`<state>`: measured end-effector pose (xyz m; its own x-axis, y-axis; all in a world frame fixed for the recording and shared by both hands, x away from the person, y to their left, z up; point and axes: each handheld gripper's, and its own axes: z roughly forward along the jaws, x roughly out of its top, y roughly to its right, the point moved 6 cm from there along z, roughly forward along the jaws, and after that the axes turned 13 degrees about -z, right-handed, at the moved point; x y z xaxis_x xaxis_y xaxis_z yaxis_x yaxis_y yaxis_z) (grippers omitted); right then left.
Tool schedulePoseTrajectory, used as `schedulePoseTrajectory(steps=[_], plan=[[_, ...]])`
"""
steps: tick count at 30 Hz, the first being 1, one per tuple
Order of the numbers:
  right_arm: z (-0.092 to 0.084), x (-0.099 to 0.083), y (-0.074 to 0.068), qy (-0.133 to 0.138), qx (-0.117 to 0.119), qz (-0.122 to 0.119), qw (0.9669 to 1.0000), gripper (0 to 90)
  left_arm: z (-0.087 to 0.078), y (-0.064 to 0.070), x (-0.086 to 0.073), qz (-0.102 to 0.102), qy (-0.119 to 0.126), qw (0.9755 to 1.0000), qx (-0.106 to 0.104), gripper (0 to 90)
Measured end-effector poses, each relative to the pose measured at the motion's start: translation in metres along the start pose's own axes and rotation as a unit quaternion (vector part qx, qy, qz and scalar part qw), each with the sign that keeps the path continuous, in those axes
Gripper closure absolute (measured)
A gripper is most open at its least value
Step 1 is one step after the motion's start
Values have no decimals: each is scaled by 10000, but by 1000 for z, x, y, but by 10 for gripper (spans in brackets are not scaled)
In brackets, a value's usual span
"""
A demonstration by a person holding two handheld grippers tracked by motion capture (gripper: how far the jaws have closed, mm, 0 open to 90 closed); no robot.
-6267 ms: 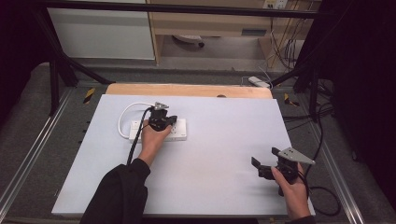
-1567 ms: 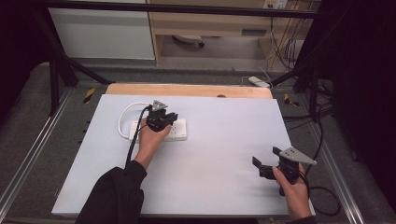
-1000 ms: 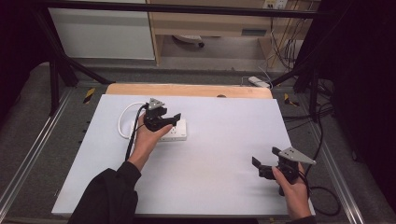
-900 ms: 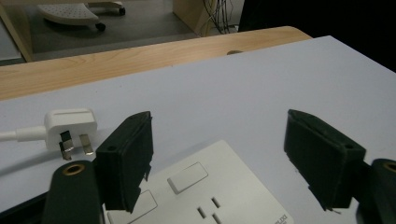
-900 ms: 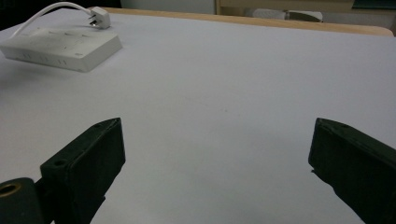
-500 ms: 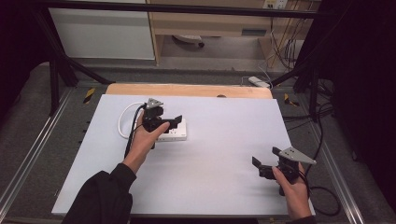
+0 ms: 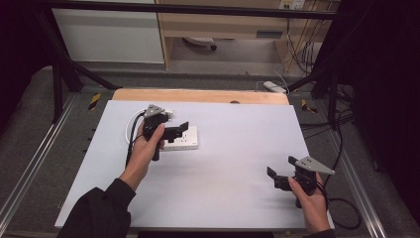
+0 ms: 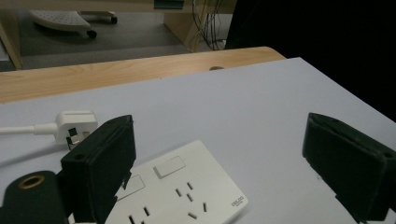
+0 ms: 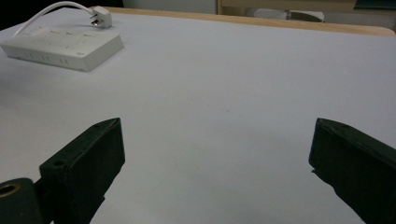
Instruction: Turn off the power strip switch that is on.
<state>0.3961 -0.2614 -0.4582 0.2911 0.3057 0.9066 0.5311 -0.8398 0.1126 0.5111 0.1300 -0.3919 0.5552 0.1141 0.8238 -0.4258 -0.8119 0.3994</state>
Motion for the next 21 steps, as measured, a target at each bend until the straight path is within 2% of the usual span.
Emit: schedulePoseTrajectory(steps=[8, 10, 21], plan=[[0, 0, 1, 8, -24, 0, 10000, 40, -31, -1, 3, 42, 257, 9997, -16, 78], [0, 0, 1, 12, -23, -5, 10000, 40, -38, -1, 4, 22, 286, 9996, -44, 78], [-1, 1, 2, 29, -37, -9, 10000, 40, -74, 3, 3, 190, 432, 9988, -149, 73]])
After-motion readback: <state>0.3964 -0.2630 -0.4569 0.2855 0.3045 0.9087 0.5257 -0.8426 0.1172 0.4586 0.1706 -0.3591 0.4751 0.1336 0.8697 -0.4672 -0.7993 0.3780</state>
